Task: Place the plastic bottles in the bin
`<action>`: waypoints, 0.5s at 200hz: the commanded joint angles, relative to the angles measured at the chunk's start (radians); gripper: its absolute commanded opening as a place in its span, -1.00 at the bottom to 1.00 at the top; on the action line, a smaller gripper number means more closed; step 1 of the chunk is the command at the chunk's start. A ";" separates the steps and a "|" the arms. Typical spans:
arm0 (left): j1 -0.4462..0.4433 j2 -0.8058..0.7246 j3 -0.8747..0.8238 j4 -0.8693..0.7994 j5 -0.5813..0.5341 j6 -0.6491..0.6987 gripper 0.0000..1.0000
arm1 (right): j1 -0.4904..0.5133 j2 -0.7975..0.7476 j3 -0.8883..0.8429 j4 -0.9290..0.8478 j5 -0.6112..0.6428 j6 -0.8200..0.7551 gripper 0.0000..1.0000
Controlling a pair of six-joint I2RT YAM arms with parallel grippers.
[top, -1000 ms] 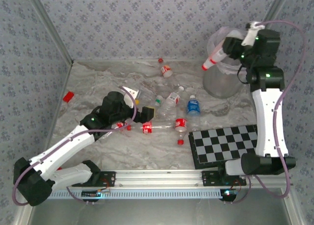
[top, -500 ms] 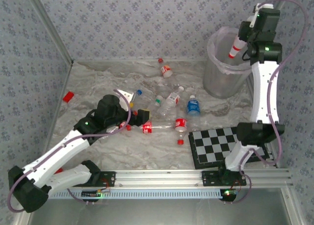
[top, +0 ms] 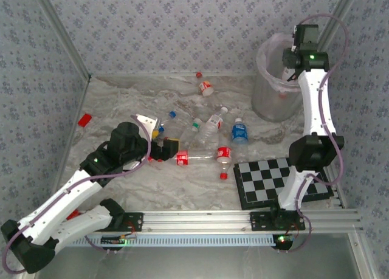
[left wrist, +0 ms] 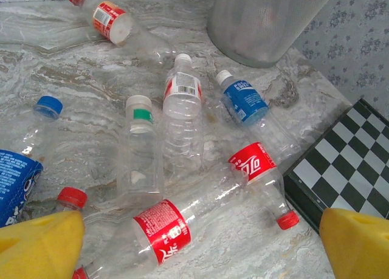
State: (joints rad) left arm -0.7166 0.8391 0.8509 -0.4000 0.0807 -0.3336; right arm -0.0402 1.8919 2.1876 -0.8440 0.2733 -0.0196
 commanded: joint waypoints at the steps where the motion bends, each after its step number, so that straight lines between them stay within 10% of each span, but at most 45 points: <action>1: -0.007 -0.021 -0.012 -0.030 -0.004 0.005 0.98 | -0.003 0.039 -0.002 0.002 -0.003 0.010 -0.52; 100: -0.007 -0.034 -0.013 -0.068 -0.030 0.001 0.97 | -0.036 0.256 0.117 -0.058 -0.077 0.049 -0.55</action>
State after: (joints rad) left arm -0.7166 0.8108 0.8402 -0.4492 0.0731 -0.3332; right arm -0.0559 2.1029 2.2250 -0.8501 0.2485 -0.0059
